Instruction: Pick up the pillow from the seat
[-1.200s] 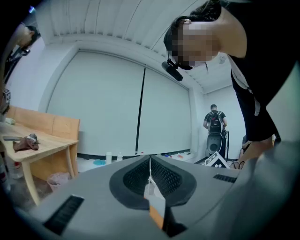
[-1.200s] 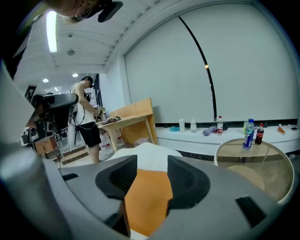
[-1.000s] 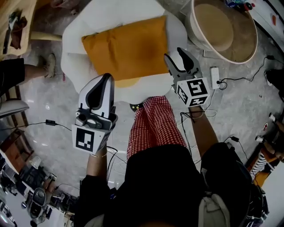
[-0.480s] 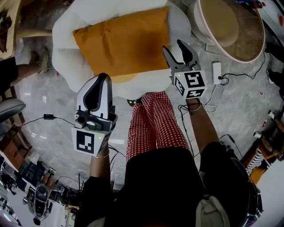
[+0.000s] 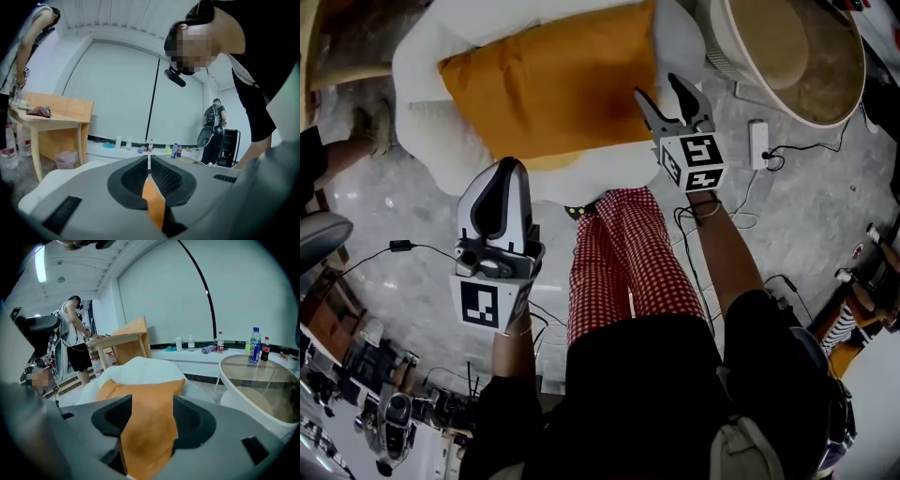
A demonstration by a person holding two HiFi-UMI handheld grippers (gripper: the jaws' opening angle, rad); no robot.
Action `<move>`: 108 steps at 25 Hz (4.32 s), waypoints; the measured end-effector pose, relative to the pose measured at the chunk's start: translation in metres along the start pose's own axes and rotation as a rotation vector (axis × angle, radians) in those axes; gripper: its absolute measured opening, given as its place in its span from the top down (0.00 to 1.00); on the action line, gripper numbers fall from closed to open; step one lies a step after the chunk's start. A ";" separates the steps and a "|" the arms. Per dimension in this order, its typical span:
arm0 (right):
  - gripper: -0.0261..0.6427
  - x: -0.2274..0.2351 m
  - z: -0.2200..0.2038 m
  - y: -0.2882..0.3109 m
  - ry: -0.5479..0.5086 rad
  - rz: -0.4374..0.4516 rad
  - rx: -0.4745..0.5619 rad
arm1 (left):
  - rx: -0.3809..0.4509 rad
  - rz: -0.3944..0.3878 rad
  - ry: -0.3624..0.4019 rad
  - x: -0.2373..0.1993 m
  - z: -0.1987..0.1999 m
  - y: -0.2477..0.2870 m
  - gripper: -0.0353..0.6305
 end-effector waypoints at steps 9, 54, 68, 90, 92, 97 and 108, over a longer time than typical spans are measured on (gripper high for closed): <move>0.57 0.005 -0.034 0.034 -0.014 0.023 -0.080 | -0.010 0.032 -0.041 -0.005 -0.017 -0.008 0.93; 0.86 0.009 -0.084 0.086 0.075 0.031 -0.226 | 0.031 0.178 -0.091 -0.003 -0.049 -0.043 0.93; 0.90 0.005 -0.080 0.077 0.013 -0.004 -0.246 | 0.054 0.205 -0.052 -0.017 -0.064 -0.063 0.93; 0.90 -0.007 -0.089 0.054 0.062 -0.182 -0.204 | 0.058 0.160 -0.116 -0.108 -0.132 -0.103 0.92; 0.90 -0.005 -0.092 0.052 0.068 -0.189 -0.199 | 0.035 0.160 -0.110 -0.114 -0.144 -0.104 0.92; 0.90 -0.002 -0.111 0.051 0.069 -0.203 -0.184 | 0.008 0.148 -0.123 -0.126 -0.181 -0.106 0.91; 0.90 0.002 -0.102 0.039 0.065 -0.222 -0.160 | -0.049 0.143 -0.135 -0.152 -0.211 -0.098 0.91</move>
Point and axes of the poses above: the fingertips, and each gripper's own axes: y forward along the fingers, x to its right, z out of its top, the point moved 8 cm from there along -y, backward along the fingers, and after that the axes turned 13 degrees about -z, right-handed, at the moved point
